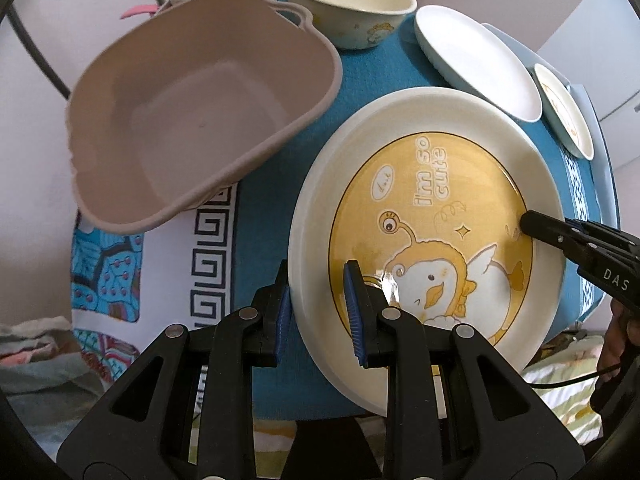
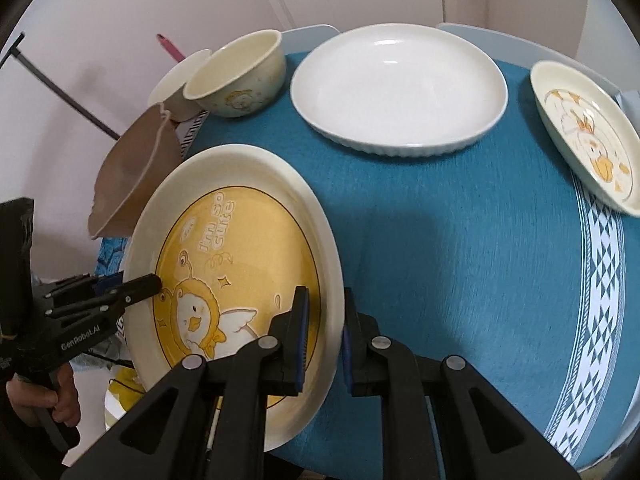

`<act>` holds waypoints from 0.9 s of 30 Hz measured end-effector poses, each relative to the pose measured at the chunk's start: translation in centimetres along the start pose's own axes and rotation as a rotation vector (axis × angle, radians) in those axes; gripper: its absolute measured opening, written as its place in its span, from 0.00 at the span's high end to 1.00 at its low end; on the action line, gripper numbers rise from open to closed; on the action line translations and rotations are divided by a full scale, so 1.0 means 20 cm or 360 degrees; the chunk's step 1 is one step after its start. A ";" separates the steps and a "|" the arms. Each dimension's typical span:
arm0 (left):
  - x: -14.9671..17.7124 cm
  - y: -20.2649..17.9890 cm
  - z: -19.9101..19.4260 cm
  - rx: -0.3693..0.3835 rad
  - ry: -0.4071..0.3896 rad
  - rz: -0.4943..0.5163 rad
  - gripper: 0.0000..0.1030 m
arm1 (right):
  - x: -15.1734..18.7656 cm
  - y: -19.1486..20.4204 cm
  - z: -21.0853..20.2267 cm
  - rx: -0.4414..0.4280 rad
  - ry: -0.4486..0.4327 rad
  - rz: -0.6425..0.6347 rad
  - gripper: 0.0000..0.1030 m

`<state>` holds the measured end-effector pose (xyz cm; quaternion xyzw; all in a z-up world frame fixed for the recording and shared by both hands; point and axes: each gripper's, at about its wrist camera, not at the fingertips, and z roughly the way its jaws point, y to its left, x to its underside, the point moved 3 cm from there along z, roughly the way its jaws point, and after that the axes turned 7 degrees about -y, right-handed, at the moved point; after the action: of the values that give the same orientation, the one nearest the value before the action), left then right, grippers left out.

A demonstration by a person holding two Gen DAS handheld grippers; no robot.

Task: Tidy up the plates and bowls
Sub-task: 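Lift the yellow plate with both grippers and carry it toward the bowls, then lower the yellow plate onto the cloth and open both grippers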

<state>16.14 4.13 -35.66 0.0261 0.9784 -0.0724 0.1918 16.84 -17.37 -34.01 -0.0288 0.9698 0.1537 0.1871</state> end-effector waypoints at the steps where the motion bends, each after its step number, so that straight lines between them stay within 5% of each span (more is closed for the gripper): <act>1: 0.00 0.00 0.00 0.0000 -0.0004 0.0009 0.79 | 0.00 -0.01 0.01 0.0007 0.0007 0.0000 0.87; 27: 0.06 -0.08 -0.08 -0.0132 -0.0146 0.0128 0.78 | 0.02 0.00 0.07 0.0043 -0.0067 -0.0027 0.84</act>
<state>14.23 2.81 -34.39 0.0542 0.9689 -0.0251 0.2401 16.92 -16.94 -35.45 -0.0313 0.9674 0.1395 0.2092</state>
